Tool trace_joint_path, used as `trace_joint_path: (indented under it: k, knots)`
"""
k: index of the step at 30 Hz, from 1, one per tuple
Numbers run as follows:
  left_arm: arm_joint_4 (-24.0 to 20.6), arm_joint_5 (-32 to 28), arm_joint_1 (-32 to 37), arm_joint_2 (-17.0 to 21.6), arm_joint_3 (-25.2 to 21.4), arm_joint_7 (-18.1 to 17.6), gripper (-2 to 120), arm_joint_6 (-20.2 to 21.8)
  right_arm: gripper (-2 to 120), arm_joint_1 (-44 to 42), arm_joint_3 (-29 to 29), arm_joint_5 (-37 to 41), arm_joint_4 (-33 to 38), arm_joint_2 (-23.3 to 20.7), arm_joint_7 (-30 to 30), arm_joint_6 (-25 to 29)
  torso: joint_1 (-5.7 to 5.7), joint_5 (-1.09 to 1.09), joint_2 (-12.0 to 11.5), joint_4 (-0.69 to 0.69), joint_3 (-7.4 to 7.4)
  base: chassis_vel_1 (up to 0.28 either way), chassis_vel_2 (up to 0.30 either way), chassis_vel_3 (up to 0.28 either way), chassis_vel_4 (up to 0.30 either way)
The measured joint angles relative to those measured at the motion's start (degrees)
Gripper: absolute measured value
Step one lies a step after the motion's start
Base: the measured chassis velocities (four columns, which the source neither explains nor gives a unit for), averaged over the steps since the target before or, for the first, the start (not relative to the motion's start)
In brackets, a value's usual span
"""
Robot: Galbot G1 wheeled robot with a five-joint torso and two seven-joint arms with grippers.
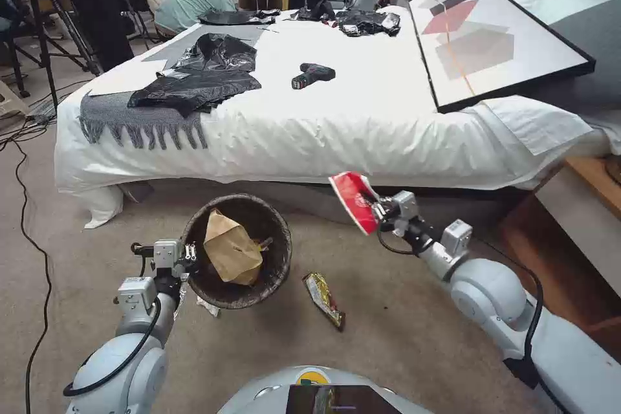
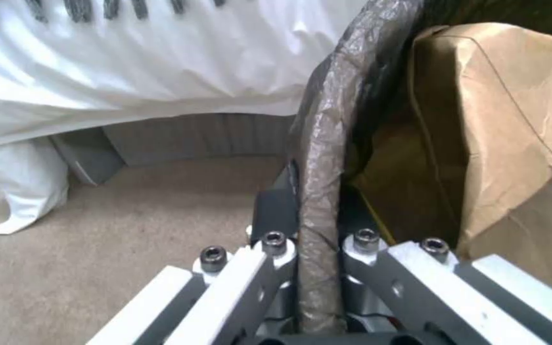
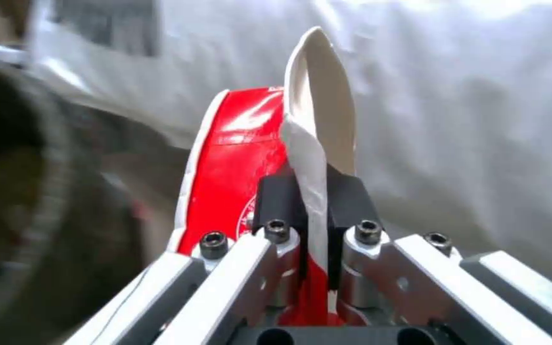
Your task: Pick up the trash bin, then pick up the garbage from the floor and place it into the trash bin.
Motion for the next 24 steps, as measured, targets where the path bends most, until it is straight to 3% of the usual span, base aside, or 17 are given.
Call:
trace_joint_path:
  k: [8,17,24]
  knots:
    - [-0.2,0.0,-0.2,-0.1,0.6,-0.1,0,0.8,0,9.5,-8.2,1.3,2.5,1.3,-6.7,-3.7,0.0,0.0,0.0,-0.01,0.0,0.0,0.0,0.0,0.0]
    - [-0.6,0.1,-0.1,-0.1,0.6,-0.1,0,1.4,0,19.6,-21.7,1.3,0.6,5.3,-5.9,-5.7,0.0,0.0,0.0,0.0,0.0,0.0,0.0,0.0,0.0]
    - [-0.7,0.1,-0.1,-0.1,0.5,-0.1,0,1.6,0,23.0,-28.5,-0.9,-2.1,9.3,-5.3,-6.7,0.0,-0.01,0.0,-0.01,0.0,0.0,0.0,0.0,0.0]
